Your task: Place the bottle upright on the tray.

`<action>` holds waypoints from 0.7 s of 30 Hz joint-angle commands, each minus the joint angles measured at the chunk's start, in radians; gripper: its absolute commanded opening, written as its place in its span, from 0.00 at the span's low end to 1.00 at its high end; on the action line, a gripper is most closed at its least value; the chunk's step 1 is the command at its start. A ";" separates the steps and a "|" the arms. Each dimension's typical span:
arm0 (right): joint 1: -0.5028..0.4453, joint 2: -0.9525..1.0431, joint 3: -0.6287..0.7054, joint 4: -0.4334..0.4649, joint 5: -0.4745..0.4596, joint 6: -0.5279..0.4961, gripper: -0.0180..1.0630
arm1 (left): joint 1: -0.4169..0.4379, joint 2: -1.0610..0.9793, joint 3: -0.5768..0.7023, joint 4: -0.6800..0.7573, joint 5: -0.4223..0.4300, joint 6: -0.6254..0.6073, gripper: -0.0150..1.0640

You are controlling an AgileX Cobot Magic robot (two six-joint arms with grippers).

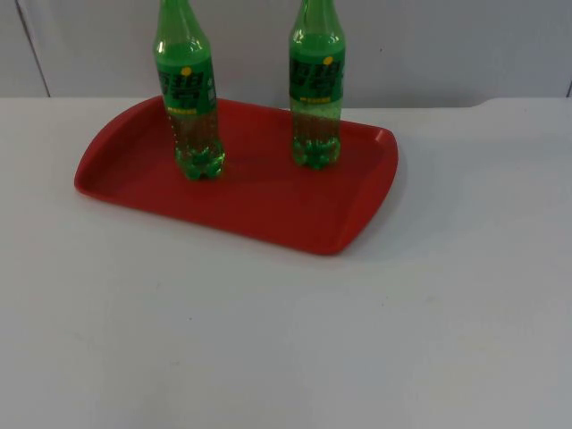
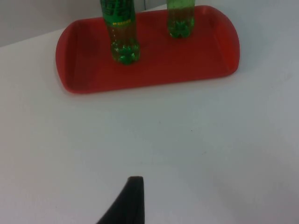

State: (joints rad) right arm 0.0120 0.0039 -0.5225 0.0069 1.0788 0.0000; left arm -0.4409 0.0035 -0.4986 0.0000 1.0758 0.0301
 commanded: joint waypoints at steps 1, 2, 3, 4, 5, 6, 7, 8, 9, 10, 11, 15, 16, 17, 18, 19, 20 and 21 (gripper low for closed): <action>-0.008 -0.004 0.006 0.001 -0.001 -0.007 0.99 | -0.007 -0.003 0.004 0.009 -0.001 -0.001 0.99; -0.008 -0.004 0.006 0.001 -0.001 -0.007 0.99 | -0.007 -0.003 0.004 0.009 -0.001 -0.001 0.99; -0.008 -0.004 0.006 0.001 -0.001 -0.007 0.99 | -0.007 -0.003 0.004 0.009 -0.001 -0.001 0.99; -0.008 -0.004 0.006 0.001 -0.001 -0.007 0.99 | -0.007 -0.003 0.004 0.009 -0.001 -0.001 0.99; -0.008 -0.004 0.006 0.001 -0.001 -0.007 0.99 | -0.007 -0.003 0.004 0.009 -0.001 -0.001 0.99; -0.008 -0.004 0.006 0.001 -0.001 -0.007 0.99 | -0.007 -0.003 0.004 0.009 -0.001 -0.001 0.99; -0.008 -0.004 0.006 0.001 -0.001 -0.007 0.99 | -0.007 -0.003 0.004 0.009 -0.001 -0.001 0.99; -0.008 -0.004 0.006 0.001 -0.001 -0.007 0.99 | -0.007 -0.003 0.004 0.009 -0.001 -0.001 0.99; -0.008 -0.004 0.006 0.001 -0.001 -0.007 0.99 | -0.007 -0.003 0.004 0.009 -0.001 -0.001 0.99; -0.008 -0.004 0.006 0.001 -0.001 -0.007 0.99 | -0.007 -0.003 0.004 0.009 -0.001 -0.001 0.99; -0.008 -0.004 0.006 0.001 -0.001 -0.007 0.99 | -0.007 -0.003 0.004 0.009 -0.001 -0.001 0.99; -0.008 -0.004 0.006 0.001 -0.001 -0.007 0.99 | -0.007 -0.003 0.004 0.009 -0.001 -0.001 0.99; -0.008 -0.004 0.006 0.001 -0.001 -0.007 0.99 | -0.007 -0.003 0.004 0.009 -0.001 -0.001 0.99; -0.008 -0.004 0.006 0.001 -0.001 -0.007 0.99 | -0.007 -0.003 0.004 0.009 -0.001 -0.001 0.99; -0.008 -0.004 0.006 0.001 -0.001 -0.007 0.99 | -0.007 -0.003 0.004 0.009 -0.001 -0.001 0.99; -0.008 -0.004 0.006 0.001 -0.001 -0.007 0.99 | -0.007 -0.003 0.004 0.009 -0.001 -0.001 0.99; -0.008 -0.004 0.006 0.001 -0.001 -0.007 0.99 | -0.007 -0.003 0.004 0.009 -0.001 -0.001 0.99; -0.008 -0.004 0.006 0.001 -0.001 -0.007 0.99 | -0.007 -0.003 0.004 0.009 -0.001 -0.001 0.99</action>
State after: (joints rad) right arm 0.0120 0.0039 -0.5225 0.0069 1.0788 0.0000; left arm -0.4409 0.0035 -0.4986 0.0000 1.0758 0.0301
